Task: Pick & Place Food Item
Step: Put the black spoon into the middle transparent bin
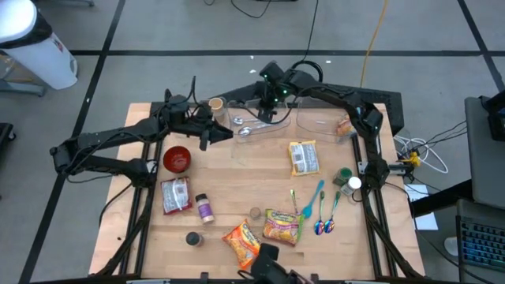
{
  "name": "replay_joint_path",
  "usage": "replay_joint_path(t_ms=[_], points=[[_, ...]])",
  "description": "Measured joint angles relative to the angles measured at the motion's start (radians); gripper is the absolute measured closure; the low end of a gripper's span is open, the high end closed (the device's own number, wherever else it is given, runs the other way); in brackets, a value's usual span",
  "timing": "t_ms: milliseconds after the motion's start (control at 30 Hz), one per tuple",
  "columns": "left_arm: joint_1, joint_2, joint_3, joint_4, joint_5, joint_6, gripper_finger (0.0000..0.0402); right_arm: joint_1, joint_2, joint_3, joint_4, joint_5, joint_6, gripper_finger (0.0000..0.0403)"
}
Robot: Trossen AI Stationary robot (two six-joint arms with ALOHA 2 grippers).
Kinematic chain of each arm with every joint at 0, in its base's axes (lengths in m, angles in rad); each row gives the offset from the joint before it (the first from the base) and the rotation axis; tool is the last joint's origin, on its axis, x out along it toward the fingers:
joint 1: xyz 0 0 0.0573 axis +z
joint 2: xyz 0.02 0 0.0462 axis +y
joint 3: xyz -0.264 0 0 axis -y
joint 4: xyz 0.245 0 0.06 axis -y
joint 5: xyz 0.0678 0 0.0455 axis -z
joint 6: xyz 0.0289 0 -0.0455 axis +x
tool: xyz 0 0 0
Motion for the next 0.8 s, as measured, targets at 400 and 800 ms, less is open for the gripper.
replay_joint_path(t_ms=[400, 800], points=[[0.003, 0.000, 0.000, -0.001, -0.051, 0.037, 0.0282, 0.017, 0.084, -0.001, -0.013, 0.004, -0.072, 0.0403], [0.004, 0.000, 0.000, -0.001, -0.095, 0.050, 0.0282, 0.026, 0.171, -0.001, -0.005, 0.014, -0.085, 0.0403]])
